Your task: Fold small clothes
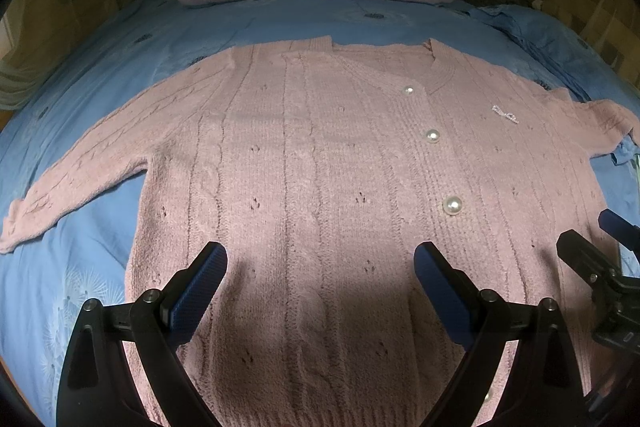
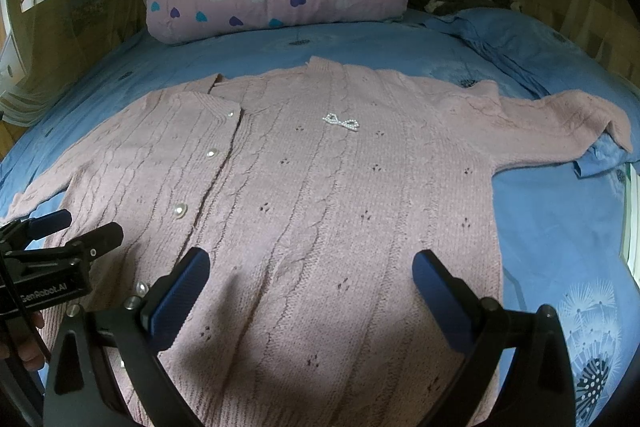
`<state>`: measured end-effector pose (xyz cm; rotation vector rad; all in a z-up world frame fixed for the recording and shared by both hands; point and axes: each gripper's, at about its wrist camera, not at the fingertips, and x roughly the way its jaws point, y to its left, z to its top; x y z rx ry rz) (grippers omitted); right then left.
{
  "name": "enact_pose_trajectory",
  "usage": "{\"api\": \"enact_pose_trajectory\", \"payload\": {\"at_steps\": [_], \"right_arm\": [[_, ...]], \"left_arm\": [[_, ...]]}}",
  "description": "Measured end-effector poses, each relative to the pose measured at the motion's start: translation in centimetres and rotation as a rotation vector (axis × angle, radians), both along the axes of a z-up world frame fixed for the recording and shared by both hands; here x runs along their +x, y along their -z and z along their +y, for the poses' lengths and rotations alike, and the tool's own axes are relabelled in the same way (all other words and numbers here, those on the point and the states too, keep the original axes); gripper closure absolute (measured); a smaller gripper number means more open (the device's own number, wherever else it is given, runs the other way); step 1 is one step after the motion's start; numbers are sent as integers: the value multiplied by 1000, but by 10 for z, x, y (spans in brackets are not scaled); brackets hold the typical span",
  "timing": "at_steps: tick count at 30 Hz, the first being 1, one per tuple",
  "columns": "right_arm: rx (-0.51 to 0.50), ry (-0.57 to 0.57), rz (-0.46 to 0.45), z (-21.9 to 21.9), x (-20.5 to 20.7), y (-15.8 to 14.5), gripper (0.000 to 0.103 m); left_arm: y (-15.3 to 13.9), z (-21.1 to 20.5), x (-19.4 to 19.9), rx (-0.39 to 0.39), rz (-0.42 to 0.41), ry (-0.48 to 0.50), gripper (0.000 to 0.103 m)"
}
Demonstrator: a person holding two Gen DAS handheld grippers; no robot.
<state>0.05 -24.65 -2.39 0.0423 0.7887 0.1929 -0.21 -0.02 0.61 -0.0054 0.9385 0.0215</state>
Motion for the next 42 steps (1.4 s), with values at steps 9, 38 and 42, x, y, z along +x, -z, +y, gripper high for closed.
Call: {"api": "enact_pose_trajectory", "payload": {"at_steps": [9, 38, 42], "right_arm": [[18, 13, 8, -3, 1, 0, 0], [27, 92, -3, -21, 12, -3, 0], [50, 142, 24, -47, 24, -11, 0]], "left_arm": [[0, 3, 1, -2, 2, -2, 11], [-1, 8, 7, -2, -4, -16, 11], [-1, 11, 10, -1, -5, -23, 11]]}}
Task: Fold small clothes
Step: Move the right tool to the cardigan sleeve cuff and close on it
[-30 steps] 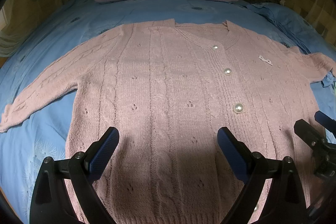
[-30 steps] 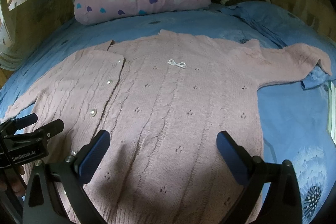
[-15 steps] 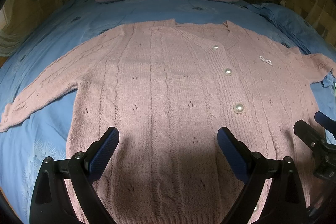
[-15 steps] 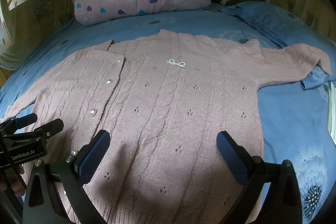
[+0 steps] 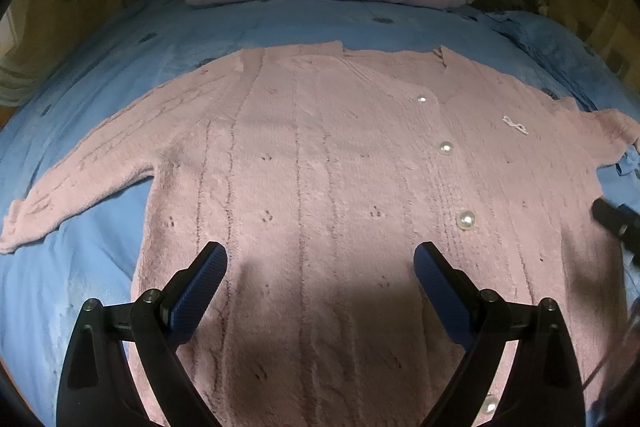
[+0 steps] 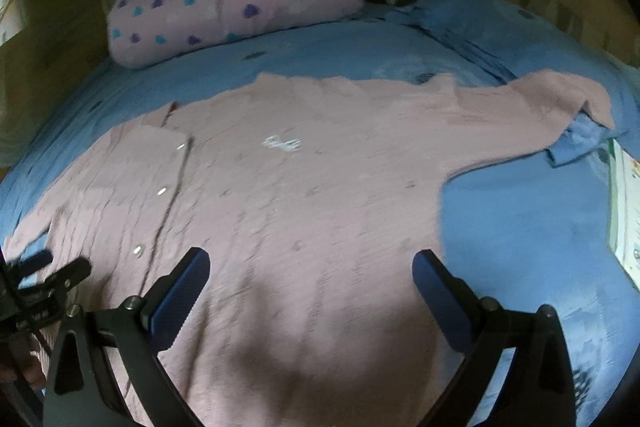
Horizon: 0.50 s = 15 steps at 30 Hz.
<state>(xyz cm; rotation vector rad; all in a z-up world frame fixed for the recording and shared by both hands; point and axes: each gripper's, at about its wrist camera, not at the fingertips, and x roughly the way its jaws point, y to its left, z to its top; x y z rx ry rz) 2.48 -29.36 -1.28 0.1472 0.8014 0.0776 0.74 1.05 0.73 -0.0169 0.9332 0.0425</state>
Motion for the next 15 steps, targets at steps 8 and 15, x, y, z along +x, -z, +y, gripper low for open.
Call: {"api": "enact_pose_trajectory", "payload": {"at_steps": [8, 15], "right_arm": [[37, 179, 35, -94, 42, -11, 0], [78, 321, 33, -178, 74, -12, 0]], "left_arm": [[1, 4, 4, -18, 7, -16, 11], [8, 4, 10, -11, 23, -24, 11]]}}
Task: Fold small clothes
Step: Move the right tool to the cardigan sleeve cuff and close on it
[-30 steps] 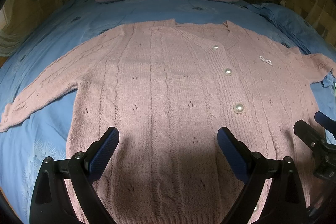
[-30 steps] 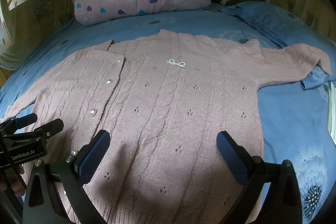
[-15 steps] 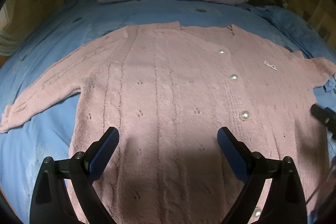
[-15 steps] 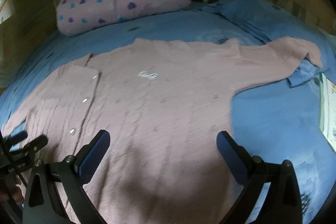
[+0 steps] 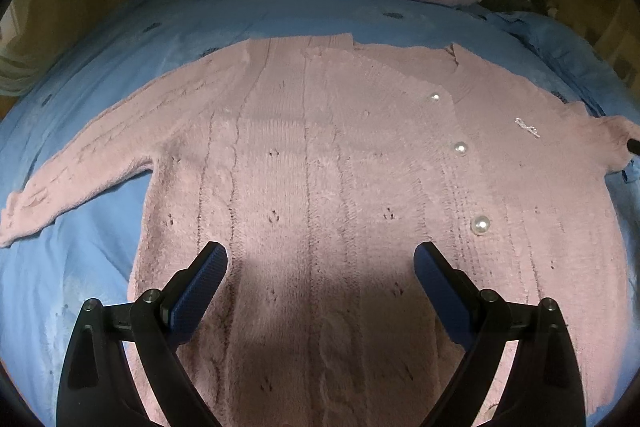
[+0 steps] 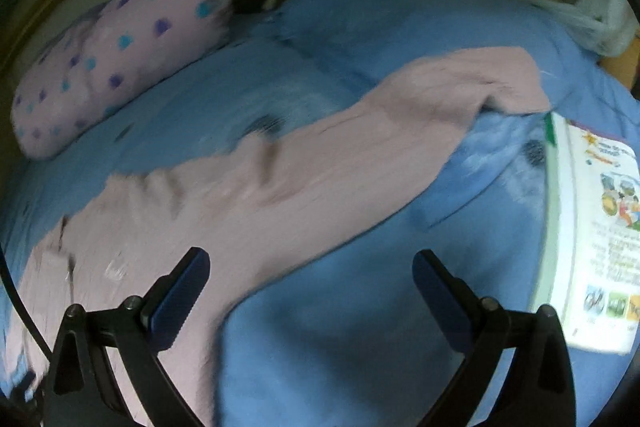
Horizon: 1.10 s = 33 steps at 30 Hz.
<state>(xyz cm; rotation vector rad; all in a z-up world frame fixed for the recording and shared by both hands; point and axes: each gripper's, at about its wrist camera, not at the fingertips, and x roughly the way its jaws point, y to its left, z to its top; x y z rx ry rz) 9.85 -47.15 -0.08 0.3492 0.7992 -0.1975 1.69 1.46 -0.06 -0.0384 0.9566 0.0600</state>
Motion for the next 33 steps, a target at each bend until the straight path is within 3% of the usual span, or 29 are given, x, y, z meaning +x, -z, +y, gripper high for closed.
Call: {"api": "enact_pose_trajectory", "payload": {"at_steps": [10, 15, 25, 28, 30, 33], "right_arm": [[-80, 67, 66, -59, 57, 17, 0], [98, 113, 116, -82, 80, 48, 0], [303, 220, 77, -104, 76, 53, 1], [335, 224, 39, -103, 72, 52, 11], [388, 220, -11, -105, 67, 52, 32], [434, 242, -32, -110, 69, 58, 45]], "left_arm": [[14, -1, 9, 28, 33, -19, 11], [20, 0, 12, 18, 53, -24, 11], [25, 0, 10, 8, 63, -23, 9], [28, 0, 11, 8, 64, -27, 6], [29, 0, 11, 6, 63, -33, 5], [30, 0, 11, 7, 61, -36, 4]]}}
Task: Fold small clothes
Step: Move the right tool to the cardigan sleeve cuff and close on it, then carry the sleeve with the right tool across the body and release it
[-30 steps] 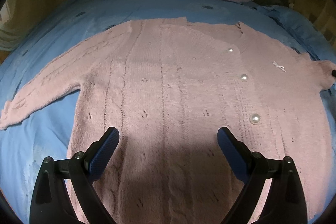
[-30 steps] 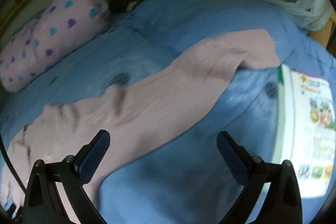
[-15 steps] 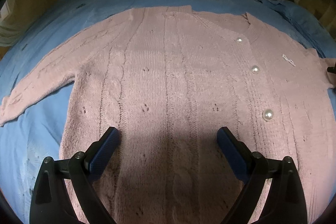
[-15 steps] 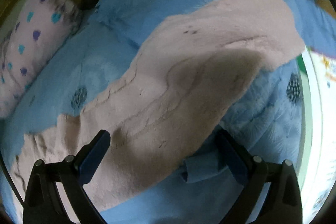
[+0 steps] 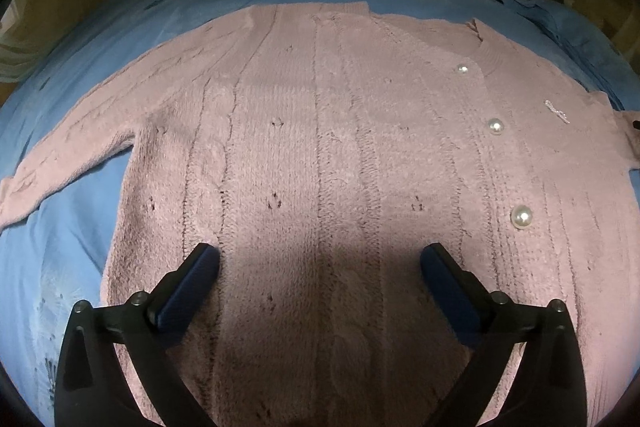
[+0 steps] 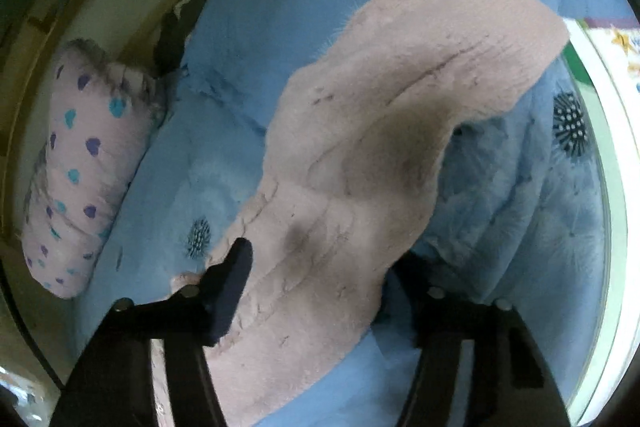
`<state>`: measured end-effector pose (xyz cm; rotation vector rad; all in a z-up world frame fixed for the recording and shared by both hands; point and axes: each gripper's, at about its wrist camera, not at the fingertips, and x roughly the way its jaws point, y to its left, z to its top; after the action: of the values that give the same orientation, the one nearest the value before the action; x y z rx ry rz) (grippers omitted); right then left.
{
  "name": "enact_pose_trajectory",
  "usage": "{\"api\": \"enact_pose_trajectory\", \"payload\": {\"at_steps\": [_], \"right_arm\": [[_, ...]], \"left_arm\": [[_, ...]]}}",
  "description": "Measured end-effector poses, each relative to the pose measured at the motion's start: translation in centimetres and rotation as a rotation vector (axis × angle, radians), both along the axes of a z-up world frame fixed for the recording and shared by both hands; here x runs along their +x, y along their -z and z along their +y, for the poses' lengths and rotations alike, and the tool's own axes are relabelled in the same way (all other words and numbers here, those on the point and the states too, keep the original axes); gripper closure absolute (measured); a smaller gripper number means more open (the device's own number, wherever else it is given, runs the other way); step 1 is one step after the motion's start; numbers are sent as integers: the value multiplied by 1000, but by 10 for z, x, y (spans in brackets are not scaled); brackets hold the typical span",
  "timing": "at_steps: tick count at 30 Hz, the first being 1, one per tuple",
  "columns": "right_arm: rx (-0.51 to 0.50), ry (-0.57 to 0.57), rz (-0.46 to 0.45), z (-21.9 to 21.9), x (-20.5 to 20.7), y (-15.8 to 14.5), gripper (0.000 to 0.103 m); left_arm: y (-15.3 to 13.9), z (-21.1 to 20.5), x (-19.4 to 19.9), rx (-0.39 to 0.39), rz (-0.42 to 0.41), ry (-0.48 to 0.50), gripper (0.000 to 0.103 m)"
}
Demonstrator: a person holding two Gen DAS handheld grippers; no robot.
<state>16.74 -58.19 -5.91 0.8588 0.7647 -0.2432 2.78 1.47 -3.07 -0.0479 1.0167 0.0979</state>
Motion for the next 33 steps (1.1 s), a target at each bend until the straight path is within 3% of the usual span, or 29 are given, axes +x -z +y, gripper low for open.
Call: {"api": "enact_pose_trajectory", "payload": {"at_steps": [1, 3, 5, 6, 10, 15, 20, 25, 33], "right_arm": [[1, 6, 1, -2, -1, 1, 49], [0, 29, 8, -5, 2, 4, 75], [18, 41, 10, -10, -1, 8, 93], [48, 44, -3, -12, -4, 10, 95], [99, 32, -69, -13, -10, 4, 96], [20, -57, -142, 8, -10, -32, 97], [-89, -157, -199, 40, -14, -73, 97], [-122, -219, -250, 65, -21, -104, 97], [-144, -319, -337, 119, -32, -152, 97]], "left_arm": [[0, 0, 1, -1, 0, -1, 4], [1, 1, 1, -6, 0, -2, 4], [1, 3, 1, -14, -1, -8, 4], [1, 3, 0, -15, -4, -10, 4], [1, 2, -1, -9, -4, -11, 4], [-1, 3, -2, -8, -7, -8, 5], [-10, -3, -1, 5, 4, 38, 15], [-29, -1, -2, -5, -7, 84, 17], [-63, 10, 15, -16, -62, 52, 17]]}}
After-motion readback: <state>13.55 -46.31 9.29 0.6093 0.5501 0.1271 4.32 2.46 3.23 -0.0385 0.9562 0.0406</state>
